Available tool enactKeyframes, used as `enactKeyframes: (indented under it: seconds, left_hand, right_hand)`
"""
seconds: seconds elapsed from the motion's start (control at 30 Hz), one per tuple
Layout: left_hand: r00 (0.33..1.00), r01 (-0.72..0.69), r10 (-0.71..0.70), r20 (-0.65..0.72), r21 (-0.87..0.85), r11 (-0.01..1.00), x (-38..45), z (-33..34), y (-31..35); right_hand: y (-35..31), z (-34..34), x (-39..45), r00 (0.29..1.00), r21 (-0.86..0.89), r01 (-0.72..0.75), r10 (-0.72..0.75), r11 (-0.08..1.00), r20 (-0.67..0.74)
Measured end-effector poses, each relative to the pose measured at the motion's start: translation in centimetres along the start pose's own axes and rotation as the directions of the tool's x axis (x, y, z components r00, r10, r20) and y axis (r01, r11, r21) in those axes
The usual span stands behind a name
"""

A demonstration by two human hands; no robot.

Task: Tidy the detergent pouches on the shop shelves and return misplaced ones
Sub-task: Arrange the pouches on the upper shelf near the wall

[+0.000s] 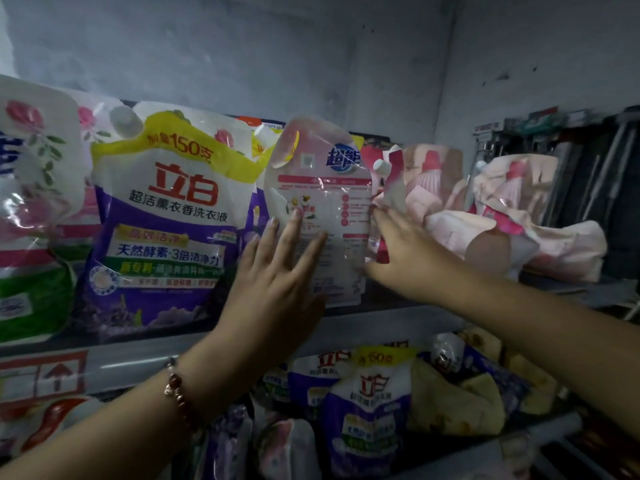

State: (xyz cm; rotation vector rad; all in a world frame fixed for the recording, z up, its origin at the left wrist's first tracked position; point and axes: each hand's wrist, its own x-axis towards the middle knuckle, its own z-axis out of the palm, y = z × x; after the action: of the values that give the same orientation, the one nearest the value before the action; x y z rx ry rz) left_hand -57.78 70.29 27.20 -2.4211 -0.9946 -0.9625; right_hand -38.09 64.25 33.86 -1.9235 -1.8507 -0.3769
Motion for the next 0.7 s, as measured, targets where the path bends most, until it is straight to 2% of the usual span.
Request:
enactKeyframes:
  seconds: [0.1,0.17,0.4,0.57,0.7]
  left_hand:
    - [0.980,-0.200,0.201,-0.006,0.052,0.978,1.2,-0.6,0.0]
    - [0.966,-0.260,0.259,0.021,0.088,0.962,1.9,-0.5,0.1]
    - [0.961,-0.258,0.263,0.085,-0.064,0.964,4.3,0.0,4.1]
    - [0.941,-0.319,0.325,0.092,-0.069,0.945,6.5,-0.1,8.8]
    - [0.946,-0.265,0.288,0.148,-0.154,0.952,9.6,0.2,12.7]
  right_hand:
    - [-0.3,-1.1,-2.1,0.995,-0.177,-0.024,0.042,0.984,0.095]
    - [-0.2,-2.0,-3.4,0.983,-0.255,-0.033,0.078,0.966,0.167]
    - [2.2,-5.8,-7.3,0.949,-0.346,-0.053,0.155,0.937,0.275]
    - [7.3,-7.5,-8.6,0.971,-0.327,-0.051,0.124,0.943,0.204]
    - [12.4,-8.6,-9.3,0.981,-0.276,-0.054,0.103,0.960,0.167]
